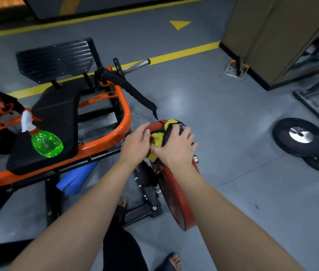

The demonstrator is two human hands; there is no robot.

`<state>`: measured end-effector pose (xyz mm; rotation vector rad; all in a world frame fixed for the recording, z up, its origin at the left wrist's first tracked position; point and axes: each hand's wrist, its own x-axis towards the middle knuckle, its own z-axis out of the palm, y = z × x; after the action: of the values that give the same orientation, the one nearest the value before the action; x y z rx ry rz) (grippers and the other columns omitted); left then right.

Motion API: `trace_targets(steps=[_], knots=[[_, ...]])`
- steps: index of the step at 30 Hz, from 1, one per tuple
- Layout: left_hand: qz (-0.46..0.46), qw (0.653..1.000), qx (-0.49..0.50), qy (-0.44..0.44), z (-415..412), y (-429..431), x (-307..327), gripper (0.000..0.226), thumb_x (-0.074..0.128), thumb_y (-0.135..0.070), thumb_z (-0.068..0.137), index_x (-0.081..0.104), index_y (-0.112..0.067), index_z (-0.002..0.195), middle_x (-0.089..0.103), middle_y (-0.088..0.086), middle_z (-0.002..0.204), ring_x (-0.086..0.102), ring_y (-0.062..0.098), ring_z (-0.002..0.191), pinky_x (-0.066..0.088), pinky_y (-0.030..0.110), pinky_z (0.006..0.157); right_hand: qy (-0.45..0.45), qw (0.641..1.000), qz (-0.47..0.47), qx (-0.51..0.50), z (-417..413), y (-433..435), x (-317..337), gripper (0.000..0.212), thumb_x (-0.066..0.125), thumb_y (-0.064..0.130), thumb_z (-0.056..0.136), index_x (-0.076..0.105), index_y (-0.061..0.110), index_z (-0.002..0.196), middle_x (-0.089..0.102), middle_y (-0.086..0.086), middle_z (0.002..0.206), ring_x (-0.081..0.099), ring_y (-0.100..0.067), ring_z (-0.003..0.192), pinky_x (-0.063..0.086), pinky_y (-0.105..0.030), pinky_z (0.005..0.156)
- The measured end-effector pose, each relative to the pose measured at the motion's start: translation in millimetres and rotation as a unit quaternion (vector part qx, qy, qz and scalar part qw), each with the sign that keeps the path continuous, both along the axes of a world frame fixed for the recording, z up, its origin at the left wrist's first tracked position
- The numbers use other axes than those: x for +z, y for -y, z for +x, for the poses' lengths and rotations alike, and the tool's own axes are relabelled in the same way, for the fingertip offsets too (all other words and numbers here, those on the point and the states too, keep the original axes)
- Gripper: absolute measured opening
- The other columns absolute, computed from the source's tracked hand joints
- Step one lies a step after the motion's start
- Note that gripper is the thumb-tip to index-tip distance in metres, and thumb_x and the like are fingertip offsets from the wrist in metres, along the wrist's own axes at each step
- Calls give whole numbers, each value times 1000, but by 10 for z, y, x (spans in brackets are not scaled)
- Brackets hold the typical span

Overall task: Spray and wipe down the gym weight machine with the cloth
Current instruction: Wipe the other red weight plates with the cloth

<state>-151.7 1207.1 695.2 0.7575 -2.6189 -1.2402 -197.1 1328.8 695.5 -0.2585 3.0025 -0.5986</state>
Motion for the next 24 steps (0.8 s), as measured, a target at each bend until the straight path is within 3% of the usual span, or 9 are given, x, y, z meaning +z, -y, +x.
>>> trace_targets(steps=[3, 6, 12, 15, 18, 20, 22, 24], knots=[[18, 999, -28, -17, 28, -29, -68, 39, 45, -32, 108, 55, -30, 146, 60, -6, 144, 53, 14, 134, 42, 34, 112, -58, 998, -18, -6, 435, -440, -106, 92, 69, 71, 57, 48, 16, 128, 48, -14, 137, 49, -40, 122, 43, -53, 95], [27, 997, -70, -25, 0, -213, -122, 42, 42, -39, 108, 52, -32, 149, 41, -10, 160, 32, 7, 149, 29, 36, 123, -78, 997, -3, -3, 636, -690, -191, 95, 68, 73, 54, 48, 14, 124, 50, -15, 133, 52, -42, 118, 48, -53, 90], [-10, 977, -197, 84, -78, -359, -195, 53, 28, -43, 111, 18, -34, 163, 0, -15, 170, -15, 5, 154, -6, 42, 127, -76, 996, 50, -14, 639, -660, -205, 98, 73, 74, 47, 48, 10, 117, 51, -15, 114, 54, -39, 103, 53, -49, 79], [-17, 965, -225, 133, -133, -294, -196, 55, 23, -46, 111, 10, -37, 163, -9, -17, 170, -22, 5, 153, -8, 48, 127, -66, 997, 50, -13, 586, -638, -238, 105, 72, 76, 48, 46, 8, 124, 50, -16, 114, 53, -38, 103, 54, -50, 81], [0, 965, -220, 141, -255, -214, -191, 53, 21, -45, 112, 12, -38, 163, -7, -16, 170, -20, 6, 153, -7, 48, 127, -53, 998, 40, -16, 472, -485, -156, 97, 72, 73, 48, 45, 10, 116, 48, -14, 111, 51, -38, 102, 53, -50, 81], [34, 980, -167, 104, -289, -170, -209, 50, 23, -43, 112, 19, -37, 162, 4, -11, 171, -10, 7, 156, 1, 46, 128, -30, 999, 32, -9, 362, -363, -79, 91, 72, 73, 51, 43, 12, 112, 46, -12, 110, 48, -38, 103, 50, -49, 84], [84, 995, -43, 45, -214, -186, -224, 48, 28, -45, 111, 30, -40, 158, 28, -7, 167, 21, 13, 154, 20, 45, 126, -7, 1000, 20, -12, 239, -227, -8, 89, 70, 75, 57, 42, 13, 115, 45, -11, 113, 46, -36, 107, 46, -49, 88], [127, 989, 67, -25, -13, -234, -216, 46, 32, -47, 109, 42, -39, 154, 50, -7, 154, 45, 15, 141, 35, 44, 119, 8, 1000, 18, -16, 96, -52, 49, 86, 67, 75, 65, 41, 13, 119, 45, -12, 117, 45, -37, 111, 43, -49, 93]])
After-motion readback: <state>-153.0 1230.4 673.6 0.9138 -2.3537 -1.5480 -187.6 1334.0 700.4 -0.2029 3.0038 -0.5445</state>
